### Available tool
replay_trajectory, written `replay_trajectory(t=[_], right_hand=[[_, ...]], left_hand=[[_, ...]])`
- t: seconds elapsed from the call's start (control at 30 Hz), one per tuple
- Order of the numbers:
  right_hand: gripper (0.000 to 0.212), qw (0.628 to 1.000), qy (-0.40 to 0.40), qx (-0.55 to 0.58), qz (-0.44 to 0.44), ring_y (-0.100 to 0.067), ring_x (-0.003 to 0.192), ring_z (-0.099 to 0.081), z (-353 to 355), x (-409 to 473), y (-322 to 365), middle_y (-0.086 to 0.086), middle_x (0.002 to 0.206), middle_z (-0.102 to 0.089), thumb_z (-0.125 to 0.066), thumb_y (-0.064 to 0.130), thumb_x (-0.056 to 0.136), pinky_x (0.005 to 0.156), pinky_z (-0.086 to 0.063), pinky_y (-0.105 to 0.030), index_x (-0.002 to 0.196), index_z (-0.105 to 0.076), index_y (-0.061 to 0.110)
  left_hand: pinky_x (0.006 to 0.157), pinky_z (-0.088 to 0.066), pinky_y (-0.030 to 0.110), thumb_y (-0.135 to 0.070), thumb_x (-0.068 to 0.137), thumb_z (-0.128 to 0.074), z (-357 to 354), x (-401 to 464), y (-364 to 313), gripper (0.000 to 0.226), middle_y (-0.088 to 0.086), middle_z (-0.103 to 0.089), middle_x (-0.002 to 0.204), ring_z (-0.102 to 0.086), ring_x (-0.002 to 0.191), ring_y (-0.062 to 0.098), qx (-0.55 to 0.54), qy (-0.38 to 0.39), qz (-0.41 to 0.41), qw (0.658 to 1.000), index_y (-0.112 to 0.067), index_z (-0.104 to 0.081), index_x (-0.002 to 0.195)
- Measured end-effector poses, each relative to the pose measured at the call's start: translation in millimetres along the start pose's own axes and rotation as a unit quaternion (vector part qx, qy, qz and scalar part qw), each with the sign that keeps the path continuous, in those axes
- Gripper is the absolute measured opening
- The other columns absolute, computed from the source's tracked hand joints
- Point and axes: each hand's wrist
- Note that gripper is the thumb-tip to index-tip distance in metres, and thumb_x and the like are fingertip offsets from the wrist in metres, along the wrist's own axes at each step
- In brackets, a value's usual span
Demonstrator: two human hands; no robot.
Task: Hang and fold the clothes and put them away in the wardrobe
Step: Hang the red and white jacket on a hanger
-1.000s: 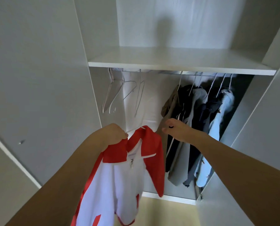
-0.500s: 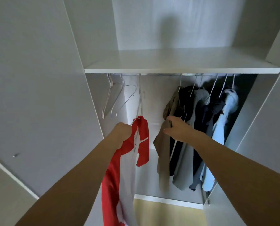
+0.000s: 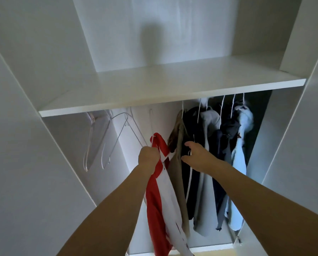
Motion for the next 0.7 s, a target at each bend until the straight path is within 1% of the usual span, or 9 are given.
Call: replay_trajectory(t=[0.07, 0.1, 0.17, 0.3, 0.43, 0.5, 0.57, 0.63, 0.7], right_hand=[[0.048, 1.0, -0.001, 0.01, 0.0, -0.021, 0.103, -0.053, 1.9, 15.9, 0.4, -0.016, 0.132, -0.045, -0.053, 0.014, 0.094, 0.087, -0.045, -0.027, 0.138, -0.037, 0.003], [0.049, 1.0, -0.002, 0.015, -0.002, -0.022, 0.107, -0.053, 2.4, 21.9, 0.7, -0.015, 0.133, -0.044, -0.053, 0.015, 0.093, 0.088, -0.045, -0.028, 0.139, -0.037, 0.004], [0.048, 1.0, -0.01, 0.027, -0.012, -0.027, 0.115, -0.052, 1.9, 33.5, -0.9, -0.016, 0.133, -0.046, -0.054, 0.014, 0.093, 0.093, -0.046, -0.031, 0.137, -0.039, 0.001], [0.039, 0.999, -0.015, 0.044, -0.022, -0.029, 0.107, -0.057, 1.9, 54.3, -6.6, -0.017, 0.125, -0.054, -0.057, 0.015, 0.09, 0.095, -0.049, -0.041, 0.124, -0.048, -0.001], [0.046, 0.998, -0.02, 0.044, -0.028, -0.029, 0.114, -0.052, 6.1, 71.9, -12.4, -0.016, 0.132, -0.046, -0.054, 0.018, 0.092, 0.096, -0.047, -0.036, 0.134, -0.041, 0.003], [0.05, 0.998, -0.021, 0.049, -0.024, -0.027, 0.11, -0.054, 7.6, 79.0, -15.2, -0.013, 0.131, -0.043, -0.053, 0.021, 0.091, 0.091, -0.049, -0.034, 0.137, -0.039, 0.01], [0.048, 0.998, -0.019, 0.058, -0.023, -0.026, 0.102, -0.057, 9.6, 83.9, -16.6, -0.01, 0.125, -0.047, -0.054, 0.022, 0.089, 0.078, -0.049, -0.031, 0.134, -0.04, 0.012], [0.048, 0.998, -0.022, 0.056, -0.023, -0.027, 0.097, -0.059, 10.0, 87.7, -18.5, -0.011, 0.119, -0.053, -0.055, 0.024, 0.085, 0.072, -0.048, -0.029, 0.13, -0.043, 0.014], [0.052, 0.999, -0.022, 0.044, -0.015, -0.03, 0.1, -0.058, 9.6, 91.7, -22.9, -0.013, 0.12, -0.053, -0.055, 0.029, 0.081, 0.077, -0.05, -0.032, 0.129, -0.045, 0.015]], left_hand=[[0.087, -0.048, 0.036, -0.014, 0.1, -0.041, -11.4, 17.8, -12.0, 0.032, 0.022, -0.06, 0.119, -0.059, 0.109, 0.035, 0.006, 0.007, -0.023, 1.0, 0.006, -0.055, 0.12], [0.086, -0.048, 0.035, -0.013, 0.1, -0.041, -16.9, 24.6, -17.5, 0.032, 0.022, -0.061, 0.119, -0.059, 0.108, 0.035, 0.008, -0.002, -0.03, 1.0, 0.006, -0.055, 0.12], [0.078, -0.045, 0.031, -0.014, 0.1, -0.039, -27.4, 38.5, -21.0, 0.031, 0.02, -0.061, 0.116, -0.059, 0.104, 0.033, 0.032, -0.016, -0.043, 0.998, 0.006, -0.054, 0.119], [0.076, -0.042, 0.03, -0.011, 0.098, -0.041, -42.8, 59.0, -27.4, 0.029, 0.021, -0.059, 0.116, -0.058, 0.105, 0.033, 0.068, -0.053, -0.083, 0.993, 0.006, -0.051, 0.12], [0.073, -0.039, 0.026, -0.012, 0.098, -0.043, -46.7, 80.8, -30.0, 0.027, 0.014, -0.058, 0.101, -0.06, 0.098, 0.03, 0.091, -0.088, -0.128, 0.984, 0.005, -0.05, 0.117], [0.072, -0.04, 0.026, -0.015, 0.099, -0.043, -49.6, 86.3, -34.5, 0.026, 0.01, -0.055, 0.096, -0.056, 0.086, 0.023, 0.089, -0.097, -0.154, 0.979, 0.004, -0.05, 0.115], [0.071, -0.04, 0.027, -0.017, 0.1, -0.041, -55.1, 90.0, -42.4, 0.025, 0.013, -0.059, 0.102, -0.051, 0.081, 0.019, 0.071, -0.095, -0.166, 0.979, 0.002, -0.05, 0.114], [0.072, -0.039, 0.027, -0.016, 0.101, -0.038, -63.4, 95.6, -52.0, 0.025, 0.015, -0.059, 0.107, -0.051, 0.083, 0.02, 0.061, -0.093, -0.169, 0.979, 0.002, -0.049, 0.115], [0.074, -0.04, 0.026, -0.015, 0.101, -0.037, -69.6, 102.3, -60.3, 0.026, 0.016, -0.06, 0.111, -0.057, 0.092, 0.025, 0.052, -0.091, -0.173, 0.979, 0.003, -0.049, 0.116]])
Point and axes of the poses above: each hand's wrist, its own x-axis towards the middle knuckle, its own z-axis out of the back of the hand, y = z × x
